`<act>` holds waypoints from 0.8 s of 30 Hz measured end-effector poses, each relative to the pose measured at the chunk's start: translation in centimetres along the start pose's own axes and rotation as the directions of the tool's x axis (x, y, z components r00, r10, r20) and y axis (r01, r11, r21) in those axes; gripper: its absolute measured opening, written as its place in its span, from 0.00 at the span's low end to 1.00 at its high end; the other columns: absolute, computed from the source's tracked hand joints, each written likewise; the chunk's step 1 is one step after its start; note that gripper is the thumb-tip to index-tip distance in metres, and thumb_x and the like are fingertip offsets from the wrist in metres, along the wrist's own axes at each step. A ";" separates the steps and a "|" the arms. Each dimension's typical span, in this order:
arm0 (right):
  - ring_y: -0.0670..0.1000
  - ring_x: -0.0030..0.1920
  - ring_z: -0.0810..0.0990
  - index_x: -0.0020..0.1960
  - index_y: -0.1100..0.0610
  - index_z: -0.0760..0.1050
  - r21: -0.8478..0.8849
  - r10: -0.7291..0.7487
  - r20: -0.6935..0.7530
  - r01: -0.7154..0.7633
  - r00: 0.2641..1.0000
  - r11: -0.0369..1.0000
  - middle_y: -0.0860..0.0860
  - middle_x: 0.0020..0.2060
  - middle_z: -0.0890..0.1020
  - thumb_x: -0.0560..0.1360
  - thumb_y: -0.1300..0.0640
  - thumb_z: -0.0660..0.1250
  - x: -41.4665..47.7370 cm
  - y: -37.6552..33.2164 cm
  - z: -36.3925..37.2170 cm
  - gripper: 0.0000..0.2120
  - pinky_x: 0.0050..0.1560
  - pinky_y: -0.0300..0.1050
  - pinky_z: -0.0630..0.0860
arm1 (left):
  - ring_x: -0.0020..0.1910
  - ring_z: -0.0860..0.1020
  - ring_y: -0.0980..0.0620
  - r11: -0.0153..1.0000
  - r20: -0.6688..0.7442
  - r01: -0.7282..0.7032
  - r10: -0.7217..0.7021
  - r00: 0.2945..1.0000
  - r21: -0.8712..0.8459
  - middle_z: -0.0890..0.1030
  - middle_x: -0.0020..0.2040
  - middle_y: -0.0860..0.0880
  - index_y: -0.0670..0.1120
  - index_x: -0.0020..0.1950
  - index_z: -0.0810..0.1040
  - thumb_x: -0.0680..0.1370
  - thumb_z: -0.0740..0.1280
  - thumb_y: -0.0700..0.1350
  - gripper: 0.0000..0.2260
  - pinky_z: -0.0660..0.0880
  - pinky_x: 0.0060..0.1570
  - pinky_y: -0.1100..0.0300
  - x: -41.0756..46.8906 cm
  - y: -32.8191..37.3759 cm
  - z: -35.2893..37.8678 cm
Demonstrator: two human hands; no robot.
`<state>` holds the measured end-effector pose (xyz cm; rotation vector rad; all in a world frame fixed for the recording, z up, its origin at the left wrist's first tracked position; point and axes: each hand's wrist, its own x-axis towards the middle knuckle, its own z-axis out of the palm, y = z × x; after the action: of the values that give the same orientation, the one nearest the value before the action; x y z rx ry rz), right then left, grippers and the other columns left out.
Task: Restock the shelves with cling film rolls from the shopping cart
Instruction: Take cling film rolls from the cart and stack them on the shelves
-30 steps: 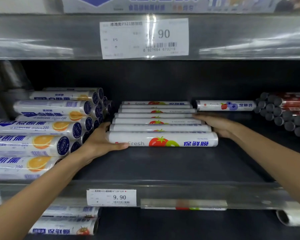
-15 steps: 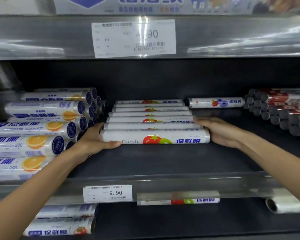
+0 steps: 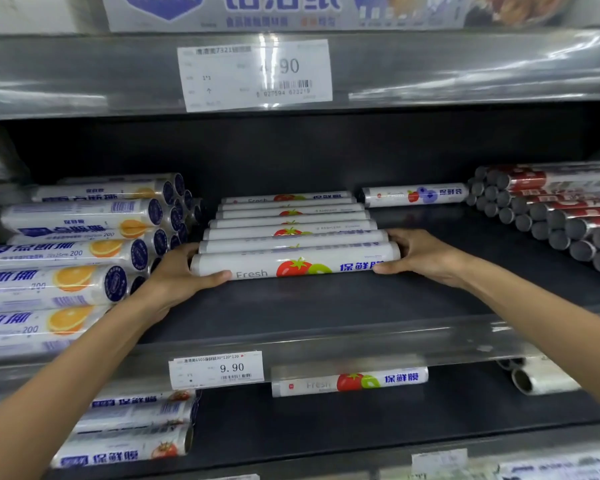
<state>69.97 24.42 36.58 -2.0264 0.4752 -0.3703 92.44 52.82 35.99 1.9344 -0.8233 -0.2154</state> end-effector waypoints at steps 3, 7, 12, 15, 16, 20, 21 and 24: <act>0.45 0.58 0.78 0.64 0.57 0.73 -0.009 -0.035 -0.029 0.035 0.999 0.999 0.49 0.57 0.81 0.67 0.67 0.74 -0.1 -0.1 0.6 0.27 0.59 0.36 0.73 | 0.55 0.75 0.52 1.000 -0.012 0.011 -0.011 1.000 -0.006 0.77 0.58 0.47 0.43 0.67 0.71 0.70 0.74 0.40 0.27 0.68 0.55 0.63 -0.3 0.0 -0.1; 0.45 0.58 0.78 0.64 0.57 0.73 0.028 -0.064 -0.035 0.065 0.997 0.997 0.49 0.57 0.81 0.70 0.65 0.73 -0.5 -0.1 0.9 0.24 0.61 0.37 0.73 | 0.53 0.74 0.53 0.998 -0.029 0.031 -0.032 0.999 -0.048 0.77 0.55 0.47 0.42 0.67 0.71 0.73 0.72 0.40 0.23 0.67 0.54 0.63 -0.7 0.6 0.0; 0.45 0.57 0.79 0.63 0.57 0.75 0.010 -0.053 -0.059 0.054 0.997 0.999 0.50 0.57 0.81 0.70 0.63 0.73 -0.5 -0.3 1.0 0.22 0.63 0.40 0.72 | 0.52 0.73 0.53 0.997 -0.053 0.058 -0.061 0.997 -0.059 0.76 0.54 0.48 0.41 0.67 0.71 0.73 0.71 0.40 0.23 0.66 0.54 0.64 -0.8 1.0 0.2; 0.45 0.57 0.79 0.62 0.56 0.75 -0.013 -0.045 -0.087 0.044 0.995 0.999 0.50 0.56 0.81 0.68 0.63 0.75 -0.6 -0.2 1.0 0.24 0.63 0.41 0.72 | 0.52 0.73 0.53 0.997 -0.047 0.075 -0.077 0.996 -0.037 0.77 0.55 0.47 0.41 0.67 0.71 0.72 0.72 0.40 0.24 0.66 0.54 0.63 -0.7 0.8 0.1; 0.45 0.57 0.79 0.63 0.57 0.75 -0.026 -0.043 -0.104 0.041 0.994 0.999 0.50 0.56 0.81 0.68 0.63 0.75 -0.6 -0.2 1.0 0.24 0.64 0.42 0.72 | 0.53 0.74 0.52 0.996 -0.047 0.082 -0.084 0.995 -0.033 0.77 0.55 0.47 0.41 0.66 0.71 0.72 0.73 0.40 0.24 0.67 0.54 0.63 -0.6 0.6 -0.1; 0.47 0.58 0.78 0.64 0.58 0.74 -0.075 -0.026 -0.136 0.016 0.990 0.997 0.50 0.57 0.81 0.66 0.62 0.77 -0.7 0.1 0.9 0.28 0.65 0.45 0.71 | 0.53 0.74 0.51 0.996 -0.046 0.091 -0.092 0.995 -0.021 0.77 0.56 0.46 0.41 0.66 0.72 0.70 0.74 0.40 0.25 0.68 0.55 0.62 -0.6 0.3 -0.1; 0.47 0.58 0.78 0.64 0.58 0.74 -0.084 -0.022 -0.135 0.011 0.991 0.996 0.50 0.57 0.81 0.65 0.61 0.78 -0.9 -0.1 1.0 0.28 0.65 0.46 0.71 | 0.54 0.74 0.51 0.995 -0.037 0.099 -0.099 0.994 -0.015 0.77 0.56 0.46 0.41 0.66 0.71 0.70 0.74 0.40 0.26 0.68 0.54 0.62 -0.8 0.5 -0.1; 0.47 0.58 0.77 0.65 0.62 0.72 -0.079 -0.011 -0.166 -0.002 0.986 0.997 0.51 0.59 0.79 0.65 0.62 0.77 -1.9 -0.8 0.7 0.30 0.64 0.41 0.71 | 0.54 0.74 0.50 0.991 -0.035 0.116 -0.114 0.993 0.066 0.78 0.59 0.44 0.41 0.66 0.72 0.70 0.75 0.42 0.26 0.68 0.53 0.60 -1.7 1.3 -0.5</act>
<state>68.77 26.22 36.79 -2.0824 0.5962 -0.5341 90.84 53.92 37.00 2.0464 -0.7071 -0.2288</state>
